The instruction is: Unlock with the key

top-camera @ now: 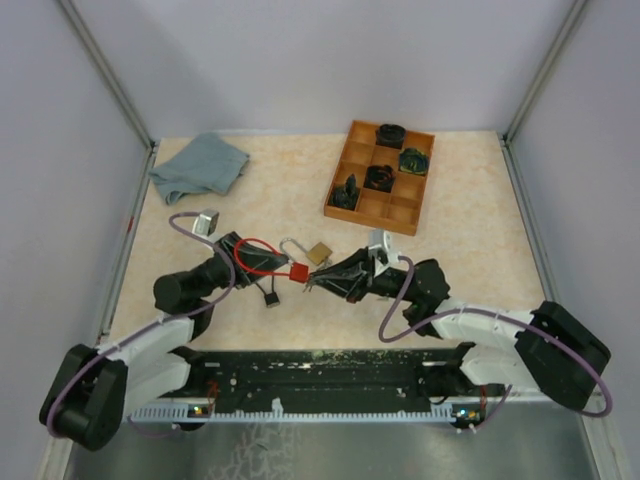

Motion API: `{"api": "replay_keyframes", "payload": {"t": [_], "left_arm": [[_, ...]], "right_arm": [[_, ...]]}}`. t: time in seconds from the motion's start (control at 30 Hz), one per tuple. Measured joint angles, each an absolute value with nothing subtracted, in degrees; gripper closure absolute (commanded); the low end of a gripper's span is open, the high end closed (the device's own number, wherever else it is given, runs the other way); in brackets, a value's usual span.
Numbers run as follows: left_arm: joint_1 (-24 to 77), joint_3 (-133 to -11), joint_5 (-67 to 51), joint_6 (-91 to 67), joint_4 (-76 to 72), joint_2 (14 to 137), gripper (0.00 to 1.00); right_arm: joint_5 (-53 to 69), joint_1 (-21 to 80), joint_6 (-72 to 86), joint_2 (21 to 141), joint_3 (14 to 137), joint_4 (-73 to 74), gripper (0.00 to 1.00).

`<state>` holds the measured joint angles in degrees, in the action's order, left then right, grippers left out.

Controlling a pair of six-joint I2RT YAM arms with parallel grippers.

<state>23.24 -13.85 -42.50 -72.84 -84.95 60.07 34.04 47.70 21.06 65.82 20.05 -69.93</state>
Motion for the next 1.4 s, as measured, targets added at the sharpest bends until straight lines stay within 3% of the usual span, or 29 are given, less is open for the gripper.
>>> {"api": "replay_keyframes", "payload": {"t": [0.1, 0.23, 0.33, 0.67, 1.0, 1.13, 1.4], "left_arm": [[23.4, -13.5, -40.6, -73.2, -79.6, 55.0, 1.00], [23.4, -13.5, -38.7, -72.2, -72.9, 50.5, 1.00], [23.0, -14.6, -36.2, -69.8, -68.8, 48.4, 1.00], [24.6, -24.6, -26.3, -55.6, -37.2, 43.9, 1.00], [41.3, -38.4, 2.6, -51.1, -5.4, 49.8, 1.00], [43.6, -40.2, 8.9, -52.5, -0.1, 52.3, 1.00], [44.2, -40.3, 13.1, -55.5, 3.6, 54.0, 1.00]], "right_arm": [[34.0, 48.2, 20.3, 68.1, 20.8, -72.0, 0.98], [34.1, 48.3, 19.5, 69.3, 21.5, -73.3, 0.73], [34.0, 48.2, 17.9, 69.3, 21.4, -70.6, 0.62], [26.3, 48.3, 2.2, 58.5, 18.6, -53.1, 0.52], [13.6, 52.4, -14.4, 59.4, 19.3, -49.8, 0.43], [8.9, 53.1, -17.3, 63.2, 20.1, -51.7, 0.39], [6.1, 54.3, -19.6, 69.2, 22.6, -54.8, 0.44]]}}
